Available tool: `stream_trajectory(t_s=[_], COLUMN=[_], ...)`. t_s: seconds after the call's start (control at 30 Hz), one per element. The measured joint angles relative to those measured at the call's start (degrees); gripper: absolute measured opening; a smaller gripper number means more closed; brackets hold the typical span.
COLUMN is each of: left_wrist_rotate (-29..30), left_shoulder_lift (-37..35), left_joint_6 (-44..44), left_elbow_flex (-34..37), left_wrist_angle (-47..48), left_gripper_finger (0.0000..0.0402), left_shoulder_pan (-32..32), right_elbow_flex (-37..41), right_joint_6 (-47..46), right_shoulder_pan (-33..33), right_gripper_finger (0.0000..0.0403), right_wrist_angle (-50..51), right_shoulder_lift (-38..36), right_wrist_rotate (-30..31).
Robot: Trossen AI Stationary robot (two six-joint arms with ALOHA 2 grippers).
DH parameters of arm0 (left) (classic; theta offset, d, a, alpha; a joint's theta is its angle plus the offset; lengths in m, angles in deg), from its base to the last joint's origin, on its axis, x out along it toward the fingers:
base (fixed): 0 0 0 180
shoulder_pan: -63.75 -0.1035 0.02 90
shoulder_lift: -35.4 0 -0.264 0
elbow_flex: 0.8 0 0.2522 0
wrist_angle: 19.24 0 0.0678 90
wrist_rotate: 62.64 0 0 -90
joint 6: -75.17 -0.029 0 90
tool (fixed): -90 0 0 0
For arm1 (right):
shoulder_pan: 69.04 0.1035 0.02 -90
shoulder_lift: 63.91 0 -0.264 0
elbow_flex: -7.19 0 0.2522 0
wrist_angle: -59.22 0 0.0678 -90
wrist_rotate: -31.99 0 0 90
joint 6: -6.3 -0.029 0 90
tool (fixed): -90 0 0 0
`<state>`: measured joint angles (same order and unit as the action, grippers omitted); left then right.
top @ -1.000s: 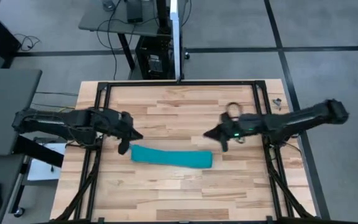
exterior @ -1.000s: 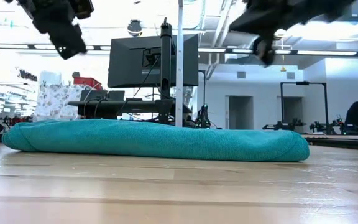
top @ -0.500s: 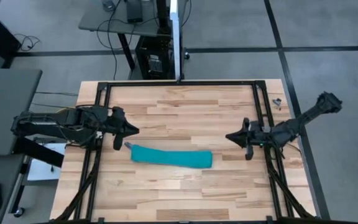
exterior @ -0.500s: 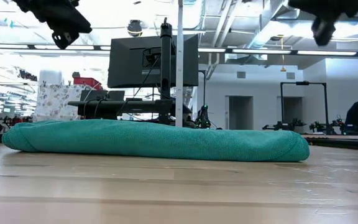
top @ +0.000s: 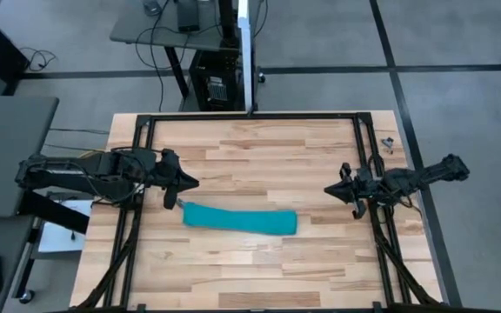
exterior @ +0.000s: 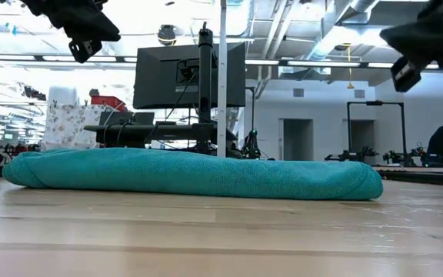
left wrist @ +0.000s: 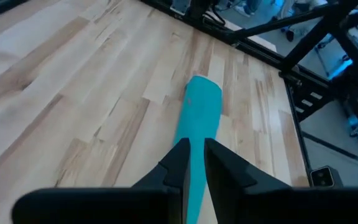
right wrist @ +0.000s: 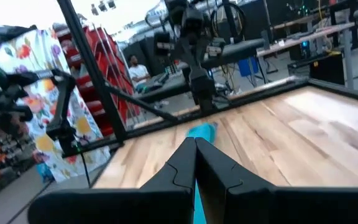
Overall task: Roll towel
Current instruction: Return to Home Position
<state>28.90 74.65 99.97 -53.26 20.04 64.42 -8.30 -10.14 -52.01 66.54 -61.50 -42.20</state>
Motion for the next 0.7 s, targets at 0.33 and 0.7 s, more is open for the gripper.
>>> stream_trajectory(t_s=[0.33, 0.7], left_wrist_rotate=[0.0, -0.3], left_shoulder_lift=[0.1, -1.2], left_joint_6=[6.1, -7.9], left_elbow_flex=[0.0, 2.6], left_wrist_angle=[-1.3, -12.7], left_gripper_finger=[0.0031, 0.0031], left_shoulder_pan=[0.0, -0.7], right_elbow_flex=[1.2, 1.2], right_joint_6=[6.0, 4.0], right_shoulder_pan=[-8.3, -11.7], right_gripper_finger=[0.0000, 0.0000], right_wrist_angle=[3.6, 3.9], right_shoulder_lift=[-0.3, 2.5], right_wrist_rotate=[-2.3, -2.4])
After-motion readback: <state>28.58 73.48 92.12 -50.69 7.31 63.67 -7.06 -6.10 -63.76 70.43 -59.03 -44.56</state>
